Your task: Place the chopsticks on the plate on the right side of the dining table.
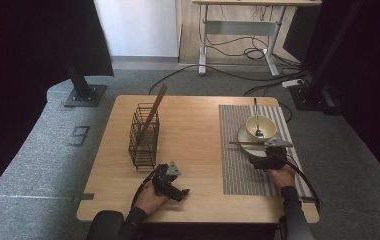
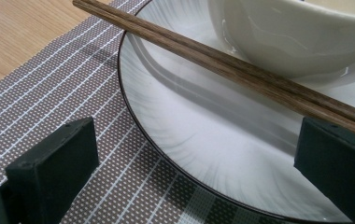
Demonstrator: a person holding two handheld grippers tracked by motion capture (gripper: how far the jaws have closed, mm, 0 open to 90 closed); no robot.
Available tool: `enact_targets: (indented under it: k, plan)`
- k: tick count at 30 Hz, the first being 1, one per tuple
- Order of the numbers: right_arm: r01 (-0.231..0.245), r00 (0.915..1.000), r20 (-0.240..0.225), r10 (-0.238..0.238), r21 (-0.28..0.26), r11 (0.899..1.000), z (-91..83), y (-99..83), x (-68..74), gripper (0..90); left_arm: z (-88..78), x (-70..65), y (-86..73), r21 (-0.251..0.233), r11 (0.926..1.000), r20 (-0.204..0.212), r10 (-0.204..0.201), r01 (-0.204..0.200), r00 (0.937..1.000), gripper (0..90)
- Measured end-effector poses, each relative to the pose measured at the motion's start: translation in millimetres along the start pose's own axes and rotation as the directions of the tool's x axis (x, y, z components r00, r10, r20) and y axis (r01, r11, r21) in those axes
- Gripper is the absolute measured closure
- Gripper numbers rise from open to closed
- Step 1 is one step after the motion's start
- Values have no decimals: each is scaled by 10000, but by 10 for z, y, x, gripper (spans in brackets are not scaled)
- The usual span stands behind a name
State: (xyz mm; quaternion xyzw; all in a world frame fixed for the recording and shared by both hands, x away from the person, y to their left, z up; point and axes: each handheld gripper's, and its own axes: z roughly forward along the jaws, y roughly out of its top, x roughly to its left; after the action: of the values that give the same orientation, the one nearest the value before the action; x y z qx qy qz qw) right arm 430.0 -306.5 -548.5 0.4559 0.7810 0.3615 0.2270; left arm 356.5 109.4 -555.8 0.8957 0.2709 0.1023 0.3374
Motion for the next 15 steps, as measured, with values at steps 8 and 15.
enact_targets:
  k: [8, 15]
  plan:
    - [67, 10000, 47, -67, 101, 9999, 36, 1, -11, 0, 1, -1, 1, 0, 10000, 11, 21, -21, 10000, 0]
    - [152, 9998, 115, -153, 113, 9998, 51, 0, -12, 0, 1, -1, 1, 0, 10000, 12, 20, -20, 10000, 0]
